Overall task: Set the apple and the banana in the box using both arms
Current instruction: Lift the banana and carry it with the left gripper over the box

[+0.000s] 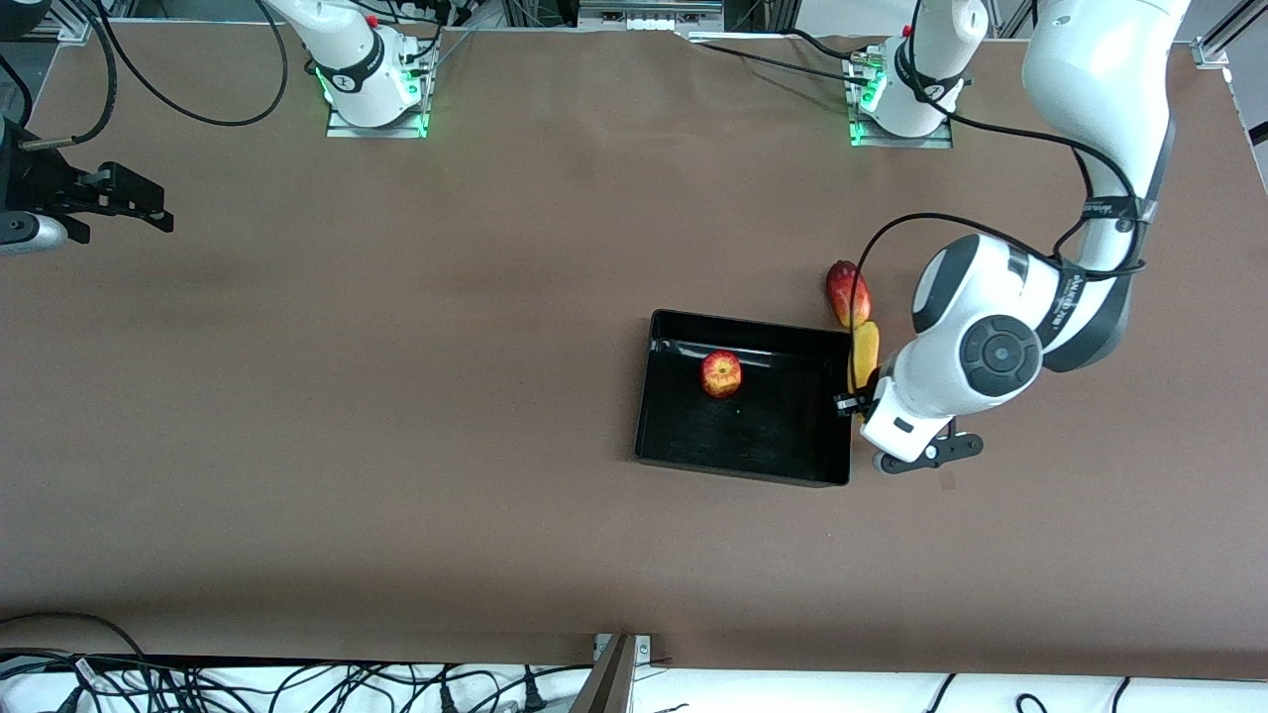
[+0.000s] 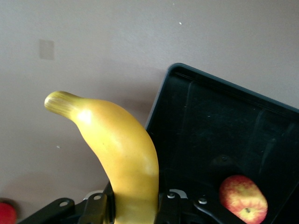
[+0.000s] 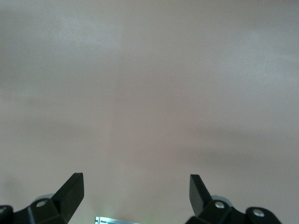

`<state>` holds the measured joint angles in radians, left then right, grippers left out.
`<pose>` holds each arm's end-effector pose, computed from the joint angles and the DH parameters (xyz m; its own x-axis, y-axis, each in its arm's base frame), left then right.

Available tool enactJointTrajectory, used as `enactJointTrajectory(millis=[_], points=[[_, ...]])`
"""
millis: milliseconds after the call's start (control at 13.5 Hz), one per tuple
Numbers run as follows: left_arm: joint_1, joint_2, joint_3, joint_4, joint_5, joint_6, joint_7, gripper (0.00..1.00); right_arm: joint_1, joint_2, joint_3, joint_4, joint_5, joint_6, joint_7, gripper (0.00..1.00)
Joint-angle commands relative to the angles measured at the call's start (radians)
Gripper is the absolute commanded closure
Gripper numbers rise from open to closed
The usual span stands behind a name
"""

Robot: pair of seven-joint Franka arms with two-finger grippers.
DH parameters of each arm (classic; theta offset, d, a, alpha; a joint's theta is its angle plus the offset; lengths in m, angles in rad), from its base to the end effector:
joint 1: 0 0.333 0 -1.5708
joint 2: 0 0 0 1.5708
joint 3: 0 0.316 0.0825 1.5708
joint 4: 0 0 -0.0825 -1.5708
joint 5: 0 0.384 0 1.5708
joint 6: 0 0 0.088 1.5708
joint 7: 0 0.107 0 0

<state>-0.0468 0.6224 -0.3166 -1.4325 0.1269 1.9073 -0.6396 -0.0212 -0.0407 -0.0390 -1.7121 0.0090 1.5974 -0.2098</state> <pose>0.6713 -0.2031 0.3328 0.9542 0.2674 -0.1340 0.2680 -0.9633 -0.0143 0.5388 -0.0319 0.5824 0.9863 0.1491 -0.0701 0.1476 -0.9887 -0.0257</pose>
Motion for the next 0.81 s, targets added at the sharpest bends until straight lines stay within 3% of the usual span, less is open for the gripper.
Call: enactJointTrajectory(millis=[0, 443, 738], points=[[-0.08, 0.127, 0.021, 0.162, -0.023, -0.016, -0.099, 1.0, -0.011, 0.005, 0.01, 0.014, 0.017, -0.004, 0.004, 0.0], [-0.156, 0.201, 0.04, 0.169, -0.015, 0.116, -0.216, 1.0, -0.011, 0.007, 0.01, 0.015, 0.017, -0.004, 0.006, 0.0], [-0.157, 0.229, 0.042, 0.159, -0.007, 0.125, -0.23, 1.0, -0.011, 0.007, 0.01, 0.015, 0.017, -0.004, 0.006, 0.0]])
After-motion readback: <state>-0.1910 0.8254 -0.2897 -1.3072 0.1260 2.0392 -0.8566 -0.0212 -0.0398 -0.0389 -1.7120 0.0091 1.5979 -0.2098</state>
